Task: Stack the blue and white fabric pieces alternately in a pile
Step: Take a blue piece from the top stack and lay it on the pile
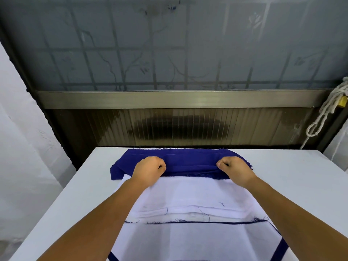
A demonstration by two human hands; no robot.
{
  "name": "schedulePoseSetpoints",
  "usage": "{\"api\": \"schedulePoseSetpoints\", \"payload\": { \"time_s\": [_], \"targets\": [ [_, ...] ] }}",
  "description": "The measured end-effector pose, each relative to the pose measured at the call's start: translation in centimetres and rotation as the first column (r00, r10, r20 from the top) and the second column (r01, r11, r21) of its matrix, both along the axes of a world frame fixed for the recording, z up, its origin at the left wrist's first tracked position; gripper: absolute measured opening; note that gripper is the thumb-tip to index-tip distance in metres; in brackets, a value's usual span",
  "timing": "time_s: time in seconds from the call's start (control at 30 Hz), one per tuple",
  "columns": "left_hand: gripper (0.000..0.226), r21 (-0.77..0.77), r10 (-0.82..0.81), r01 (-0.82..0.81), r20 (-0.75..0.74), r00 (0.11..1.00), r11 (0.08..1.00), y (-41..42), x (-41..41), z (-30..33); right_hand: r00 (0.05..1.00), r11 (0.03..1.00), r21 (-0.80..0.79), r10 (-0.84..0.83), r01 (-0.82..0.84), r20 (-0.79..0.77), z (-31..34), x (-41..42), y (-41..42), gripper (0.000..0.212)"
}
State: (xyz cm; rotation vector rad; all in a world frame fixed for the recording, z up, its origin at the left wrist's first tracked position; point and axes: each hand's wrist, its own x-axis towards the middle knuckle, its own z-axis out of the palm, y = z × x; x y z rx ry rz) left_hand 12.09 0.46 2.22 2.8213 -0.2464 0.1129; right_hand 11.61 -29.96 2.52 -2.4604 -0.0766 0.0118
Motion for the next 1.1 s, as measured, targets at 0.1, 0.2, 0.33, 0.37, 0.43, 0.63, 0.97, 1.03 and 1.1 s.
{"api": "schedulePoseSetpoints", "payload": {
  "time_s": [0.1, 0.2, 0.33, 0.37, 0.43, 0.63, 0.97, 1.03, 1.1],
  "targets": [
    [0.020, -0.012, -0.004, 0.005, 0.013, 1.000, 1.000, 0.4, -0.2, -0.2, 1.000, 0.999, -0.053, 0.013, -0.012, 0.018, -0.1, -0.1, 0.1, 0.022],
    [0.028, -0.012, -0.019, 0.019, 0.022, 1.000, 1.000, 0.8, -0.5, -0.6, 0.999, 0.997, -0.072, 0.026, -0.022, 0.046, -0.1, -0.5, 0.1, 0.013],
    [0.028, 0.050, 0.025, -0.030, 0.100, 0.995, 0.998, 0.8, -0.8, -1.2, 0.997, 0.987, -0.151, 0.054, -0.045, 0.050, -0.1, -0.7, 0.3, 0.013],
    [0.027, 0.075, 0.056, -0.066, 0.126, 0.990, 0.995, 1.1, -0.9, -1.3, 0.997, 0.986, -0.159, 0.052, -0.043, 0.056, -0.1, -0.7, 0.4, 0.013],
    [0.025, 0.105, 0.112, -0.130, 0.161, 0.981, 0.986, 2.1, -0.9, -1.3, 0.997, 0.990, -0.139, 0.037, -0.028, 0.066, -0.1, -0.5, 0.2, 0.014],
    [0.025, 0.085, 0.160, -0.168, 0.091, 0.983, 0.982, 3.8, -0.8, 1.0, 0.992, 0.998, -0.044, -0.032, 0.038, 0.122, 1.1, -0.6, 0.3, 0.013],
    [0.022, 0.038, 0.036, -0.053, 0.368, 0.929, 0.998, 4.8, -8.0, 5.0, 0.812, 0.984, -0.128, -0.027, 0.125, 0.584, 2.5, -6.7, -0.8, 0.015],
    [0.019, 0.061, 0.014, -0.035, 0.315, 0.949, 0.998, 4.8, -10.3, 4.7, 0.856, 0.974, -0.211, 0.043, 0.078, 0.515, 1.2, -8.3, -1.4, 0.013],
    [0.019, 0.116, -0.025, 0.000, 0.209, 0.978, 0.993, 4.7, -12.4, 3.7, 0.896, 0.929, -0.364, 0.220, -0.071, 0.387, -0.4, -9.9, -1.9, 0.011]
  ]
}}
